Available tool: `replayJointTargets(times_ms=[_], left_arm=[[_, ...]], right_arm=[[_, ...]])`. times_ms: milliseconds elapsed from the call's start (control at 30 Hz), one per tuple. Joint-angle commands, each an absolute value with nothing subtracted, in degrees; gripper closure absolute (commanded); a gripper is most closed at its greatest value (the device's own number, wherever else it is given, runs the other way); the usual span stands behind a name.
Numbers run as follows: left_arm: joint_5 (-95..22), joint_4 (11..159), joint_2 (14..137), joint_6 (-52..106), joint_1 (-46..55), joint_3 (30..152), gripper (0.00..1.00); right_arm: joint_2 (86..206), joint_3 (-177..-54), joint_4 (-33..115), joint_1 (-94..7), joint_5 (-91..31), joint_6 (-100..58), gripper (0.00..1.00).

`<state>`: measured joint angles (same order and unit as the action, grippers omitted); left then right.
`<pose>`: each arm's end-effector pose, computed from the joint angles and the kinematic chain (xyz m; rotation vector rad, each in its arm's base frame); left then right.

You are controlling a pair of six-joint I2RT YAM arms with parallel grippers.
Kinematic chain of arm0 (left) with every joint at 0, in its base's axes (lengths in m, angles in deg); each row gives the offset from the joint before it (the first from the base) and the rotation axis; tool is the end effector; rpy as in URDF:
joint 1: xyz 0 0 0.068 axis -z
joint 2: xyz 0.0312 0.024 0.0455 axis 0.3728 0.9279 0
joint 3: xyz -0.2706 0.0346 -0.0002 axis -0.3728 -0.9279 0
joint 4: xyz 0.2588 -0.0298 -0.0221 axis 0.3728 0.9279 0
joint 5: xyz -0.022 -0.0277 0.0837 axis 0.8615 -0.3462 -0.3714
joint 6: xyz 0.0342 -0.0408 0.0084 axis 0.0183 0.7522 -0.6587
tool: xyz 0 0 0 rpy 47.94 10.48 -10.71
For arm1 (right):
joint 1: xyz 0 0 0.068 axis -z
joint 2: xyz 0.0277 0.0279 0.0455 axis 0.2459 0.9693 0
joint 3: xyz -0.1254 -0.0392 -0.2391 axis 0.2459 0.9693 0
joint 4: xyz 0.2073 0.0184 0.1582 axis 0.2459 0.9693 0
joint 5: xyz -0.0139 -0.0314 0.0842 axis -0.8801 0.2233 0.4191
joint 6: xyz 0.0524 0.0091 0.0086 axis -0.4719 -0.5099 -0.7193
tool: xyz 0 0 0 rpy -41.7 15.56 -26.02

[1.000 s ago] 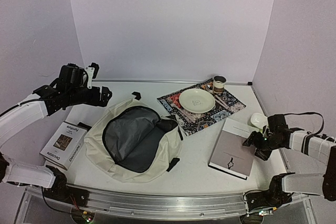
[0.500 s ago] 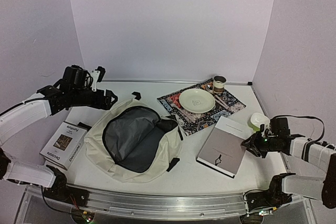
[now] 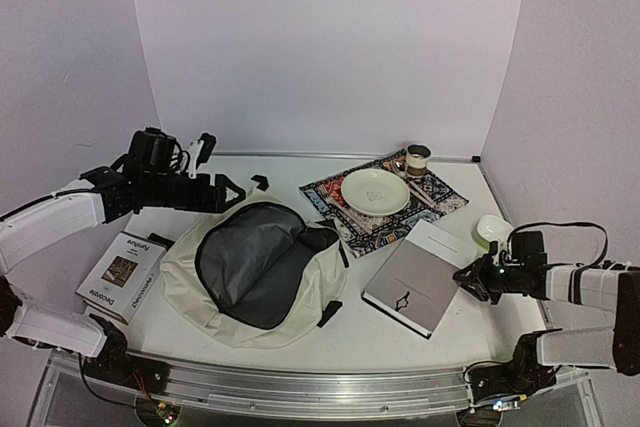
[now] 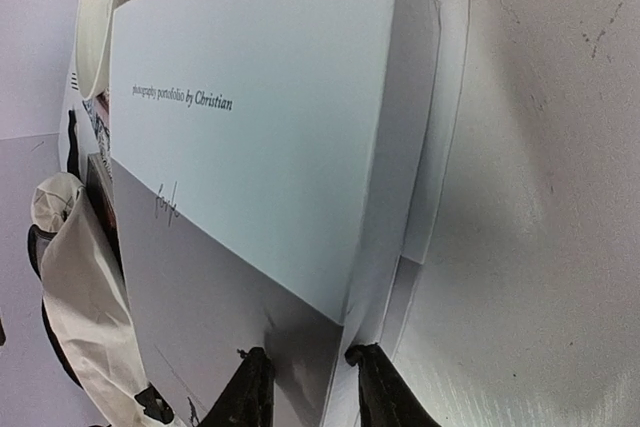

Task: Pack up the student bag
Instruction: Pick up the book from the center of the board.

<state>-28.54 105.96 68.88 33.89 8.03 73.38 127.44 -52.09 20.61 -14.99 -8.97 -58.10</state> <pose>0.2267 -0.1420 0.2980 0.3962 2.1971 -0.7814 0.1911 0.0195 0.1439 0.5012 2.1336 0.9793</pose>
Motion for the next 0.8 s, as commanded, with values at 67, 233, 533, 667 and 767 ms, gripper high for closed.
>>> replayJointTargets(times_ms=[67, 233, 533, 667, 767], left_arm=[[-29.0, 101.1, 70.1, 38.8, 13.0, 74.1, 0.14], [-30.1, 99.5, 71.7, 41.3, 16.5, 75.1, 0.15], [-29.0, 95.4, 73.2, 46.2, 20.0, 76.0, 0.17], [-29.1, 94.0, 74.8, 47.2, 21.7, 76.7, 0.17], [-29.1, 92.8, 76.1, 47.8, 23.0, 77.3, 0.17]], right_arm=[[129.4, -50.9, 11.4, -14.8, -3.7, -60.5, 0.86], [125.7, -51.6, 11.2, -14.8, -0.8, -62.4, 0.98], [117.2, -54.4, 13.0, -14.8, 5.4, -66.9, 1.00], [113.5, -57.1, 17.7, -14.8, 7.4, -66.4, 1.00], [111.7, -59.1, 19.7, -14.8, 9.8, -66.2, 1.00]])
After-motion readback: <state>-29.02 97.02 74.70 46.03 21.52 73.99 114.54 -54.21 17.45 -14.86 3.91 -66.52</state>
